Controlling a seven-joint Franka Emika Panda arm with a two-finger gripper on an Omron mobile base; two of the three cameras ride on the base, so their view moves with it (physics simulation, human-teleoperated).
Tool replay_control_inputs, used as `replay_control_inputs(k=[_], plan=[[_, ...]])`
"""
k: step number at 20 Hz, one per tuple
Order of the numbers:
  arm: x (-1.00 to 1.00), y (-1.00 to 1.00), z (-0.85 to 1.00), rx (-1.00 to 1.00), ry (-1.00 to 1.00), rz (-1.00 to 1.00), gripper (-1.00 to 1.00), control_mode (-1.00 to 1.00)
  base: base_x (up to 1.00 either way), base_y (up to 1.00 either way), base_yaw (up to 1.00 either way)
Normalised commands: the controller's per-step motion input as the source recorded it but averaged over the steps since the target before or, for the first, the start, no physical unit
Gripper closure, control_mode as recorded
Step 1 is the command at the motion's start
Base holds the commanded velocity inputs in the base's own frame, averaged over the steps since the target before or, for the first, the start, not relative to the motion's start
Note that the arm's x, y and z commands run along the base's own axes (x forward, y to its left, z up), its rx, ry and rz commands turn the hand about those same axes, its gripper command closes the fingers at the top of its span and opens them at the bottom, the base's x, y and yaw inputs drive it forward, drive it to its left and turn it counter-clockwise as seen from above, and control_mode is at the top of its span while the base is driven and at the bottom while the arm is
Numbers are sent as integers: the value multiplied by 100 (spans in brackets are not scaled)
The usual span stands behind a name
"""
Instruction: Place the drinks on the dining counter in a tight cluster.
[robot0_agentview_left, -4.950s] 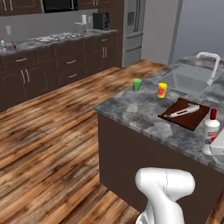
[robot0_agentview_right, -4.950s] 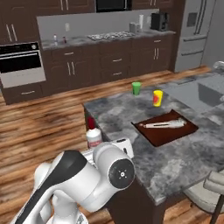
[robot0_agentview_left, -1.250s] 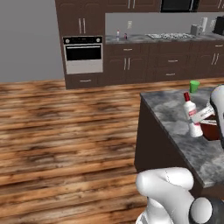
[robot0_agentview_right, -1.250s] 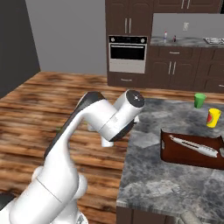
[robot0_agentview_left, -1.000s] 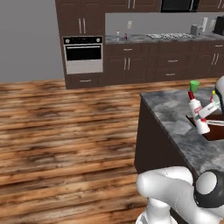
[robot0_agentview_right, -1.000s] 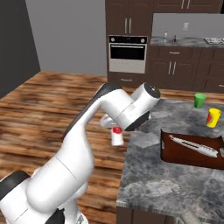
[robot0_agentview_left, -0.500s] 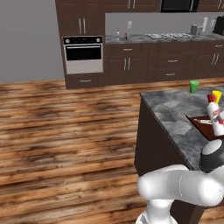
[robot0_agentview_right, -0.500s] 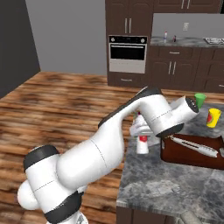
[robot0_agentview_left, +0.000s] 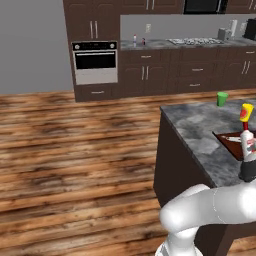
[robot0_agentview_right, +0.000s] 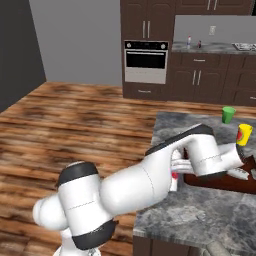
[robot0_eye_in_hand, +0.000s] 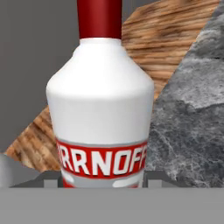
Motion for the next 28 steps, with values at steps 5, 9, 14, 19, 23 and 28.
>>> replay_control_inputs(k=[5,9,14,19,23,28], plan=[[0,-8,-21,13,-6,14,100,-100,0,0,0],[-2,-6,-17,8,-19,13,100,-100,0,0,0],[0,-1,-18,9,-19,14,100,-100,0,0,0],[-6,0,-35,6,-22,15,100,-100,0,0,0],[0,0,-33,0,-19,15,100,-100,0,0,0],[0,-1,-14,0,-14,11,100,-100,0,0,0]])
